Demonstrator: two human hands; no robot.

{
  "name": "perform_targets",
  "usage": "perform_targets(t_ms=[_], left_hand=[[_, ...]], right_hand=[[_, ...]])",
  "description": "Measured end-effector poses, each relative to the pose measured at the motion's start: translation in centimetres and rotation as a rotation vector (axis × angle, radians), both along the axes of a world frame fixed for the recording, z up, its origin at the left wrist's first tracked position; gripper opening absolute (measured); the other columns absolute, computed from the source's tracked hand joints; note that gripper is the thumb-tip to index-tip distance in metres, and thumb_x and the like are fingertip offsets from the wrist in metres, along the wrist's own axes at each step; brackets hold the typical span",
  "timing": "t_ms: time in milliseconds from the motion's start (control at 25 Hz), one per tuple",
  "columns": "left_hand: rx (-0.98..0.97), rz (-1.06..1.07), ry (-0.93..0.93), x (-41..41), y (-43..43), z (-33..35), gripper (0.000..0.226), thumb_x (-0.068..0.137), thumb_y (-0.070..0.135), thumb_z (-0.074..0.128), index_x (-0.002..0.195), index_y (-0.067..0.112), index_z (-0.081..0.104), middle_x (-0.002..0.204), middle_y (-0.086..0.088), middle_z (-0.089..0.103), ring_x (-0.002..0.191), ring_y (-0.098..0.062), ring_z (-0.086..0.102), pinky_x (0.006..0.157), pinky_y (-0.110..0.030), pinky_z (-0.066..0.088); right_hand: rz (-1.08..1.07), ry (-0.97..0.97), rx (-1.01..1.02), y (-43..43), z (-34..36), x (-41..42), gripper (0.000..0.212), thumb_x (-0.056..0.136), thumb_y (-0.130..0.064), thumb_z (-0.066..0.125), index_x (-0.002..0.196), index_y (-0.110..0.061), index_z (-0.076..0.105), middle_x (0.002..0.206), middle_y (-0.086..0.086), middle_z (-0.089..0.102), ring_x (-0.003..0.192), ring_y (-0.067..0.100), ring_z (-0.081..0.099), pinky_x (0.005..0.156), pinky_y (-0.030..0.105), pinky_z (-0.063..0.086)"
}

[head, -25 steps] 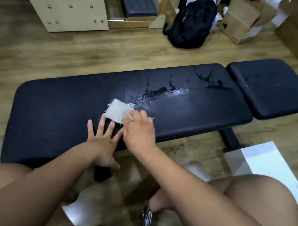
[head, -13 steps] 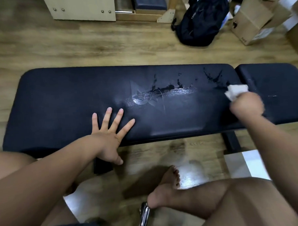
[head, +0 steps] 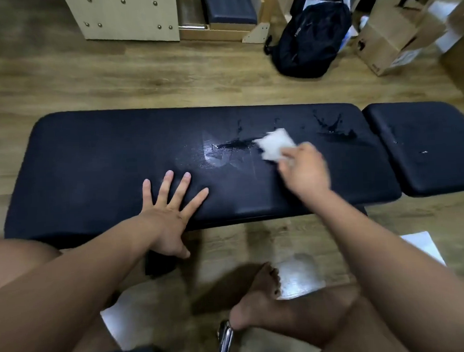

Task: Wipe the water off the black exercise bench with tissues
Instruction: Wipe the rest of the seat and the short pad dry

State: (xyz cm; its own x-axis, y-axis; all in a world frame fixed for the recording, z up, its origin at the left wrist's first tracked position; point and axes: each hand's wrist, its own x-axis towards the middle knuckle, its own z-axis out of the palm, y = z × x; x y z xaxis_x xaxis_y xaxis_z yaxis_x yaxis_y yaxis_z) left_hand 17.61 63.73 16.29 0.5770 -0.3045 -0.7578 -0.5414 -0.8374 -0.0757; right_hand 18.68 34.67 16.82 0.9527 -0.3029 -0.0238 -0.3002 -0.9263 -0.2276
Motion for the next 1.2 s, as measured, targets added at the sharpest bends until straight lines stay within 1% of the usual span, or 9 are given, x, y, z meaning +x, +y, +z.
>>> perform_targets(t_ms=[160, 280, 400, 520, 640, 840, 920, 1040, 1200], left_hand=[[0.000, 0.002, 0.037, 0.4, 0.0, -0.1, 0.132, 0.074, 0.068, 0.068, 0.124, 0.043, -0.051, 0.132, -0.005, -0.063, 0.125, -0.041, -0.056, 0.106, -0.074, -0.019], [0.019, 0.005, 0.062, 0.5, -0.3, 0.1, 0.132, 0.074, 0.067, 0.069, 0.127, 0.042, -0.049, 0.133, -0.005, -0.063, 0.125, -0.041, -0.055, 0.105, -0.075, -0.020], [0.039, 0.012, 0.062, 0.5, -0.5, 0.6, 0.132, 0.074, 0.068, 0.069, 0.127, 0.041, -0.049, 0.133, -0.006, -0.062, 0.126, -0.041, -0.054, 0.105, -0.075, -0.020], [0.045, 0.004, 0.047, 0.2, -0.5, 0.4, 0.127, 0.077, 0.068, 0.064, 0.135, 0.034, -0.044, 0.132, -0.009, -0.060, 0.124, -0.041, -0.055, 0.106, -0.075, -0.018], [0.020, 0.005, 0.044, 0.2, -0.3, 0.4, 0.127, 0.077, 0.070, 0.062, 0.131, 0.039, -0.049, 0.127, -0.007, -0.065, 0.123, -0.041, -0.056, 0.106, -0.074, -0.020], [-0.013, 0.004, 0.085, 0.7, 0.0, -0.1, 0.126, 0.078, 0.071, 0.061, 0.116, 0.044, -0.056, 0.120, -0.003, -0.070, 0.118, -0.039, -0.061, 0.104, -0.074, -0.023], [0.009, 0.007, 0.106, 0.9, -0.1, 0.2, 0.127, 0.078, 0.071, 0.062, 0.115, 0.044, -0.057, 0.119, -0.003, -0.070, 0.118, -0.039, -0.061, 0.103, -0.074, -0.023], [0.034, 0.013, 0.127, 1.0, -0.3, 0.2, 0.127, 0.078, 0.070, 0.062, 0.115, 0.043, -0.057, 0.119, -0.004, -0.070, 0.118, -0.040, -0.060, 0.104, -0.075, -0.022], [0.052, 0.024, 0.105, 0.7, -0.6, 0.7, 0.127, 0.078, 0.070, 0.061, 0.116, 0.042, -0.056, 0.120, -0.004, -0.069, 0.120, -0.041, -0.059, 0.105, -0.074, -0.020]], right_hand=[[-0.454, 0.097, -0.088, -14.4, 1.9, -2.0, 0.030, 0.085, -0.028, 0.051, 0.090, -0.006, 0.071, 0.096, 0.028, 0.061, 0.086, 0.046, 0.058, 0.077, 0.042, 0.051], [-0.541, 0.009, -0.057, -11.1, 0.6, 0.7, 0.040, 0.080, -0.032, 0.049, 0.094, -0.002, 0.071, 0.100, 0.027, 0.063, 0.091, 0.045, 0.061, 0.080, 0.043, 0.051], [-0.223, -0.135, -0.108, 1.7, -2.1, 3.8, 0.041, 0.081, -0.030, 0.042, 0.091, -0.004, 0.072, 0.095, 0.021, 0.063, 0.088, 0.038, 0.059, 0.073, 0.037, 0.048], [0.281, -0.036, -0.019, 15.8, -2.1, 2.9, 0.030, 0.088, -0.025, 0.047, 0.106, -0.015, 0.069, 0.111, 0.007, 0.059, 0.103, 0.029, 0.049, 0.082, 0.036, 0.043], [0.525, -0.030, 0.092, 12.3, -1.5, 2.9, 0.027, 0.087, -0.022, 0.051, 0.107, -0.020, 0.069, 0.116, 0.004, 0.059, 0.107, 0.030, 0.051, 0.087, 0.037, 0.049], [-0.290, 0.063, -0.165, -14.0, -0.5, 2.8, 0.025, 0.077, -0.020, 0.044, 0.083, -0.008, 0.065, 0.100, 0.022, 0.063, 0.092, 0.043, 0.058, 0.073, 0.035, 0.051], [-0.417, 0.100, -0.156, -17.8, 0.8, 3.6, 0.016, 0.081, -0.018, 0.045, 0.072, -0.009, 0.055, 0.100, 0.026, 0.062, 0.096, 0.045, 0.057, 0.070, 0.033, 0.043], [-0.418, 0.065, -0.106, -11.5, 0.4, 8.0, 0.018, 0.080, -0.012, 0.049, 0.088, -0.006, 0.064, 0.110, 0.026, 0.058, 0.105, 0.045, 0.051, 0.079, 0.036, 0.044], [0.112, -0.033, -0.087, 8.7, -1.8, 10.7, 0.032, 0.081, -0.019, 0.049, 0.107, -0.016, 0.069, 0.114, 0.011, 0.058, 0.104, 0.031, 0.049, 0.075, 0.028, 0.039]])
